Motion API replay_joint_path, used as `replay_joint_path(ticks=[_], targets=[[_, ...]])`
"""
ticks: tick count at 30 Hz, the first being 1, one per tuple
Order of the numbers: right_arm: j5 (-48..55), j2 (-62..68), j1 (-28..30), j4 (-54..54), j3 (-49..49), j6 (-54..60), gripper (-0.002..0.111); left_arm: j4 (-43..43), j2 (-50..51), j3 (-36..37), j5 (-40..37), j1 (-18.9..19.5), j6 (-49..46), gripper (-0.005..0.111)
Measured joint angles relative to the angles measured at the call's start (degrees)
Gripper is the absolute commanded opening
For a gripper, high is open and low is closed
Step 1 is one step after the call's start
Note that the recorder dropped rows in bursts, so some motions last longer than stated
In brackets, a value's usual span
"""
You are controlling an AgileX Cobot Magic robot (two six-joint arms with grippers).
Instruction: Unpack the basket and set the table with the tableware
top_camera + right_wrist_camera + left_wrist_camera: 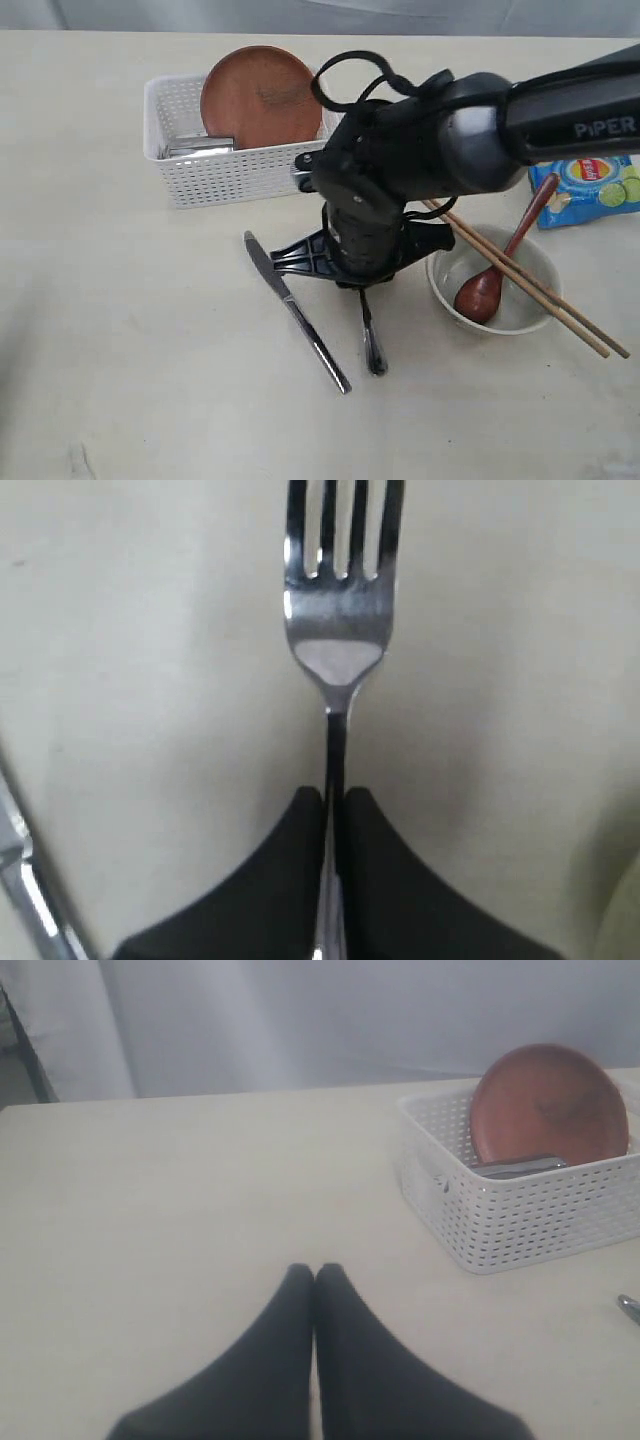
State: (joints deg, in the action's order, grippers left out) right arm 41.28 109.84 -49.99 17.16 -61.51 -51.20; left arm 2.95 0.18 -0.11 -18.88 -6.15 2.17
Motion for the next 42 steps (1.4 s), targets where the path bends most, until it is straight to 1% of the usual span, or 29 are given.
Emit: replay_joint_path(ticks=[3,15,16,18,20,22,23,24,27,31,33,34,37,39,42], targets=[[1.1,0.1,1.1,0.0,0.0,-0.1,0.000,0.0,0.0,0.0,0.0,0.0,0.0,0.000],[3.1,0.5,0.8,-2.9,0.0,0.1,0.000,0.0,0.0,0.0,0.0,0.0,0.0,0.000],[3.2,0.5,0.8,-2.9,0.0,0.1,0.003,0.0,0.0,0.0,0.0,0.0,0.0,0.000],[3.2,0.5,0.8,-2.9,0.0,0.0,0.014,0.0,0.0,0.0,0.0,0.0,0.0,0.000],[3.2,0.5,0.8,-2.8,0.0,-0.1,0.029,0.0,0.0,0.0,0.0,0.0,0.0,0.000],[3.4,0.5,0.8,-2.8,0.0,-0.2,0.042,0.0,0.0,0.0,0.0,0.0,0.0,0.000],[3.4,0.5,0.8,-2.8,0.0,-0.2,0.046,0.0,0.0,0.0,0.0,0.0,0.0,0.000],[3.6,0.5,0.8,-2.8,0.0,0.0,0.047,0.0,0.0,0.0,0.0,0.0,0.0,0.000],[4.6,0.5,0.8,-2.8,-0.6,1.1,0.047,0.0,0.0,0.0,0.0,0.0,0.0,0.000],[8.0,-1.0,0.8,-3.1,-3.9,3.8,0.043,0.0,0.0,0.0,0.0,0.0,0.0,0.000],[8.8,-2.5,0.7,-5.2,-6.3,7.2,0.038,0.0,0.0,0.0,0.0,0.0,0.0,0.000],[8.8,-3.3,0.4,-7.1,-7.4,10.0,0.033,0.0,0.0,0.0,0.0,0.0,0.0,0.000],[8.8,-4.7,-2.1,-13.0,-9.4,19.5,0.027,0.0,0.0,0.0,0.0,0.0,0.0,0.000],[8.8,-4.5,-4.2,-15.2,-9.7,22.8,0.029,0.0,0.0,0.0,0.0,0.0,0.0,0.000],[9.3,-2.0,-5.8,-16.6,-9.7,24.7,0.037,0.0,0.0,0.0,0.0,0.0,0.0,0.000]])
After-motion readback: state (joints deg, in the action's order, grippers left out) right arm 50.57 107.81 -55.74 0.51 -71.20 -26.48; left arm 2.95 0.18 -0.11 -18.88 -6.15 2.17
